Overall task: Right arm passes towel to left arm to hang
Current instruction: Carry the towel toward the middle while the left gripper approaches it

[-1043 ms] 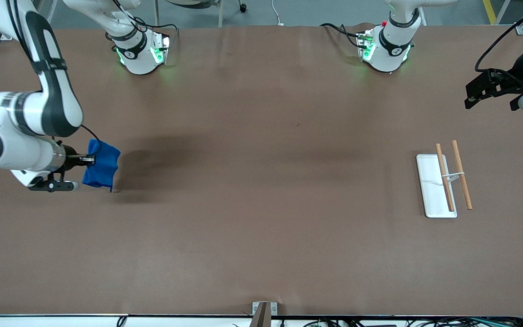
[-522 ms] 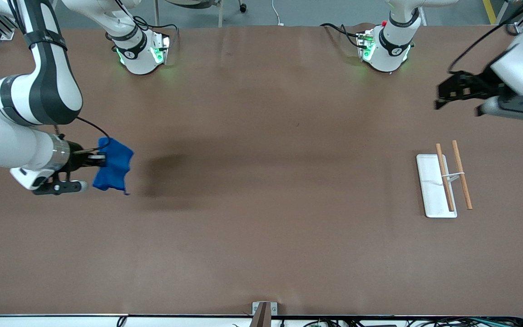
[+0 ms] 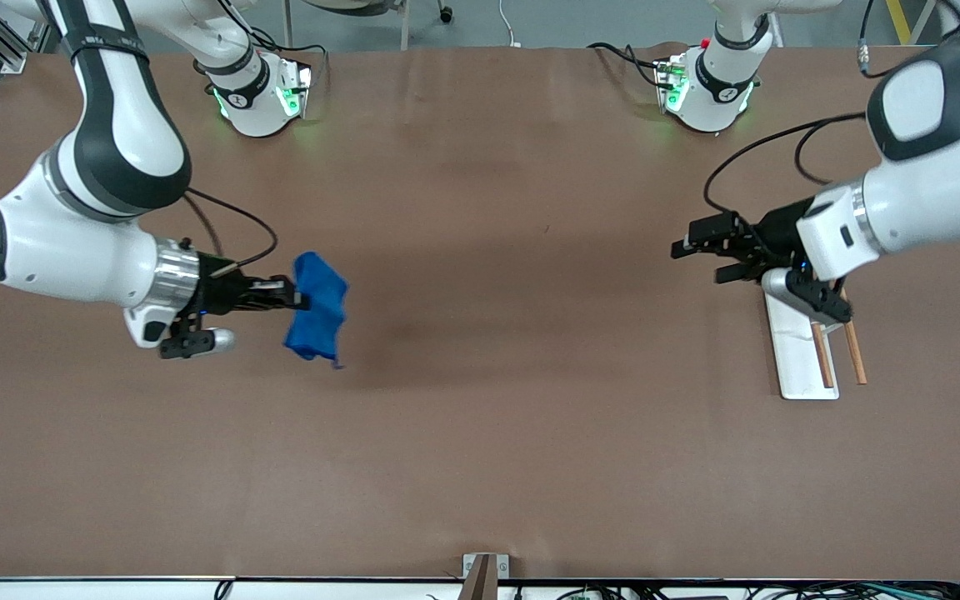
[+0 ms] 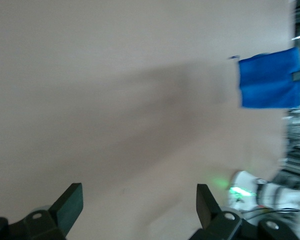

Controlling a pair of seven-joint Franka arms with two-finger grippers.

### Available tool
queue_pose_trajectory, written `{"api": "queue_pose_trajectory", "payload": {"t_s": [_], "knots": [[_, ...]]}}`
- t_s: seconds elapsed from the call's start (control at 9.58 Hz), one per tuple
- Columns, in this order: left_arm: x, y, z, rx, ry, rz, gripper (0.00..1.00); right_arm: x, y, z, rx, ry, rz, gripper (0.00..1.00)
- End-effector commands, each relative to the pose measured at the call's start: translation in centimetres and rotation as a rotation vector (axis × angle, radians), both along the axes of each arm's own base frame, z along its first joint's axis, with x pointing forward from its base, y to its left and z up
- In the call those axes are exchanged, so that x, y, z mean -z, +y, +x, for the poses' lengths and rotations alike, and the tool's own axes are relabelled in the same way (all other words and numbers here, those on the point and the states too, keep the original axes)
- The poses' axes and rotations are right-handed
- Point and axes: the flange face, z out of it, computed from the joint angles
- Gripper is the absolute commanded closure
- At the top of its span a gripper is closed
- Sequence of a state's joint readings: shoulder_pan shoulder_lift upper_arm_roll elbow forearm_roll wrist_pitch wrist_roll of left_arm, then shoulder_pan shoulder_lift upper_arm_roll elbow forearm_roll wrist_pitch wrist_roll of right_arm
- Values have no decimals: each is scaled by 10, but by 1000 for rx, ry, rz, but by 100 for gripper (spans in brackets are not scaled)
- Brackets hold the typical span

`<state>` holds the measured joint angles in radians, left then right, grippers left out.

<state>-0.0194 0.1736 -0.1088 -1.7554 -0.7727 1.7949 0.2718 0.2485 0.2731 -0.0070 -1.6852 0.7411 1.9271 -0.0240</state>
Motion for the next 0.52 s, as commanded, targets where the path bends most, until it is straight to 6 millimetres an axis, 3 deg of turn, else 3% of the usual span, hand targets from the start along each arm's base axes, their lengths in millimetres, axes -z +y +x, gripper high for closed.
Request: {"api": "queue_pose_trajectory", "payload": {"t_s": [0.0, 0.21, 0.31, 0.42], "knots": [[84, -2, 8, -34, 76, -230, 0, -12, 42, -4, 42, -5, 134, 100], [166, -26, 10, -52, 186, -605, 0, -15, 93, -17, 68, 12, 259, 100], [197, -40, 9, -74, 233, -807, 0, -18, 117, -23, 91, 15, 313, 100], [216, -58, 9, -108, 254, -900, 0, -19, 136, -27, 142, 25, 380, 100]]}}
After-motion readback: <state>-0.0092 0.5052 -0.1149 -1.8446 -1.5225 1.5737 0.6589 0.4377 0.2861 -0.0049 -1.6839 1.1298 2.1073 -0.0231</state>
